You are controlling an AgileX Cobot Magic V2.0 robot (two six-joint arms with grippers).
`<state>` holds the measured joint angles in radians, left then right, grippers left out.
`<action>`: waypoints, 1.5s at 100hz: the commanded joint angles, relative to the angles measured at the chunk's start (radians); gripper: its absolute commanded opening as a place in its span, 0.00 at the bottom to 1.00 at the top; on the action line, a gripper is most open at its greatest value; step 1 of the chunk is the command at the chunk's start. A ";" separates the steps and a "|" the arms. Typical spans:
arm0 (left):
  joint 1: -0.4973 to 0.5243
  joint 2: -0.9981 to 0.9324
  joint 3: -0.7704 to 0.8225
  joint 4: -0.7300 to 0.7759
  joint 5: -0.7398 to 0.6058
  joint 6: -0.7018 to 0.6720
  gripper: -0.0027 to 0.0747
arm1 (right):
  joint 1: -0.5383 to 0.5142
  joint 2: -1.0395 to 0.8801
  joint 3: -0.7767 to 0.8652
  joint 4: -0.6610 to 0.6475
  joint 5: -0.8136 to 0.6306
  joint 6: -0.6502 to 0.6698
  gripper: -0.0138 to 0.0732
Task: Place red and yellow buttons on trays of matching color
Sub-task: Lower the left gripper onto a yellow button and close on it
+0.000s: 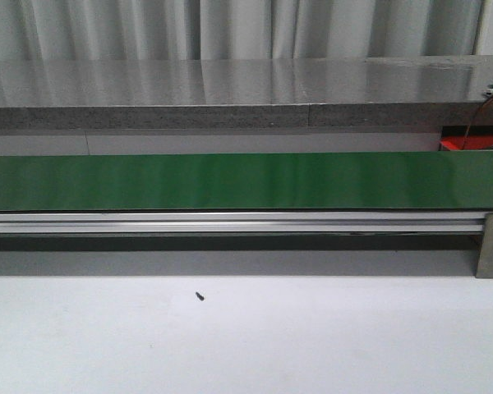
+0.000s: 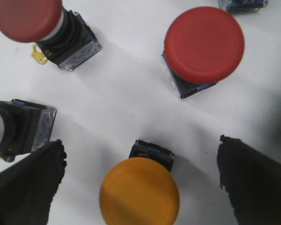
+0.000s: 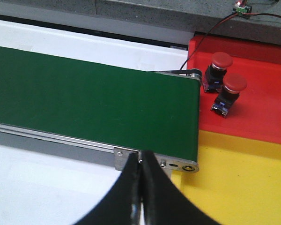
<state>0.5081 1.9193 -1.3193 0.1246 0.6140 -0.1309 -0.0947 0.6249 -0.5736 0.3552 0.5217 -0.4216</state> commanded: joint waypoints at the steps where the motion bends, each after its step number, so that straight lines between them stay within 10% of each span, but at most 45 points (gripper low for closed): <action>1: -0.001 -0.034 -0.032 -0.007 -0.050 -0.009 0.86 | 0.000 -0.003 -0.023 0.019 -0.062 -0.006 0.08; 46: -0.001 -0.008 -0.032 -0.020 -0.051 -0.009 0.82 | 0.000 -0.003 -0.023 0.019 -0.062 -0.006 0.08; 96: -0.001 -0.015 -0.032 -0.020 -0.029 -0.009 0.24 | 0.000 -0.003 -0.023 0.019 -0.062 -0.006 0.08; 150: -0.052 -0.279 -0.106 -0.193 0.135 0.138 0.22 | 0.000 -0.003 -0.023 0.019 -0.062 -0.006 0.08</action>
<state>0.4848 1.7140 -1.3681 0.0000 0.7508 -0.0444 -0.0947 0.6249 -0.5736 0.3552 0.5217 -0.4216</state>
